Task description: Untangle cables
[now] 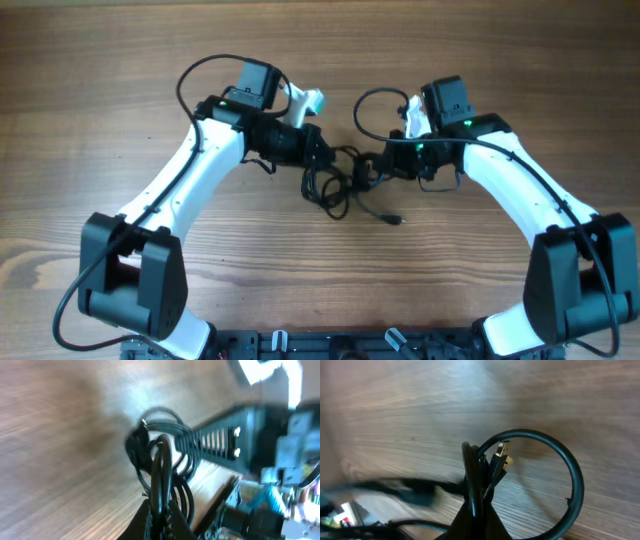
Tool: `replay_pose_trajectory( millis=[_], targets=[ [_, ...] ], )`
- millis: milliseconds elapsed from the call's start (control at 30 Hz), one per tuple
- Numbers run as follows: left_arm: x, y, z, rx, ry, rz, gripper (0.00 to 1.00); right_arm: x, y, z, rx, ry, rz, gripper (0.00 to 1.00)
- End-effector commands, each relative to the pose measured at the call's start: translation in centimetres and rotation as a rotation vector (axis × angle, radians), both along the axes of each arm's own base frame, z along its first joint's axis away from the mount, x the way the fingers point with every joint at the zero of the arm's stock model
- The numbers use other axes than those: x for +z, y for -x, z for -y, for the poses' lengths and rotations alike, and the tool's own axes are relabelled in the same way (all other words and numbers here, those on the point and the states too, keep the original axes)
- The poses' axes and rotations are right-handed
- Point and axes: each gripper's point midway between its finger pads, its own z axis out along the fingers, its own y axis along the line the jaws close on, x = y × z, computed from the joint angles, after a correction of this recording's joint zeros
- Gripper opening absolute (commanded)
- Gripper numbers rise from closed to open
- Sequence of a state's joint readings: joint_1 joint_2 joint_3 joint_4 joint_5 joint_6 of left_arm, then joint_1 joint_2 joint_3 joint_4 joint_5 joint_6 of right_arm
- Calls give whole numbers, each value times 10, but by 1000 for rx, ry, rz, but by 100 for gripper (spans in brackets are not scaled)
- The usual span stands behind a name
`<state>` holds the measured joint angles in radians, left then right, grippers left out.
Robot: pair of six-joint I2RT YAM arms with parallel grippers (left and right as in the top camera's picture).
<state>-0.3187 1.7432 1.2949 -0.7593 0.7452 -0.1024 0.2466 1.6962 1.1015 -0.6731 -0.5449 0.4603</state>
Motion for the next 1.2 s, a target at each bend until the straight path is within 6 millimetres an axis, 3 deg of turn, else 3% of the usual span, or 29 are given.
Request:
replay_pose_trajectory(
  millis=[0, 167, 267, 367, 467, 533, 600, 667, 833, 900, 1000, 1133, 1167],
  targets=[
    [8, -33, -33, 211, 30, -43, 4, -11, -6, 17, -49, 74, -2, 4],
    [40, -66, -62, 408, 112, -15, 4, -14, -5, 19, -51, 83, -5, 4],
    [43, -66, -69, 443, 104, -21, 4, -16, -6, 22, -52, 104, 3, 4],
    [16, -57, -93, 579, -63, -117, 4, -16, -6, 23, -37, 112, 14, 4],
    [-16, -39, -142, 847, -325, -246, 4, -17, -8, 26, -19, 136, 34, 4],
    [-25, -29, -163, 972, -433, -290, 4, -11, -10, 25, -16, 128, 51, 4],
    [-28, -21, -172, 1023, -483, -323, 4, 7, -16, 23, -7, 117, 108, 4],
    [-29, -16, -172, 1022, -490, -346, 4, 30, -23, 24, -17, 116, 168, 4],
    [-27, 30, -134, 888, -415, -598, 4, 97, -32, 25, -20, 98, 387, 4],
    [-27, 47, -133, 889, -455, -668, 4, 98, -30, 32, -38, 136, 392, 4],
    [-26, 66, -137, 1000, -496, -804, 4, 76, -23, 49, -82, 236, 308, 4],
    [-26, 63, -139, 1117, -478, -858, 8, 66, -20, 53, -82, 263, 271, 5],
    [-27, 59, -139, 1118, -468, -847, 10, 66, -20, 53, -81, 263, 271, 11]
  ],
)
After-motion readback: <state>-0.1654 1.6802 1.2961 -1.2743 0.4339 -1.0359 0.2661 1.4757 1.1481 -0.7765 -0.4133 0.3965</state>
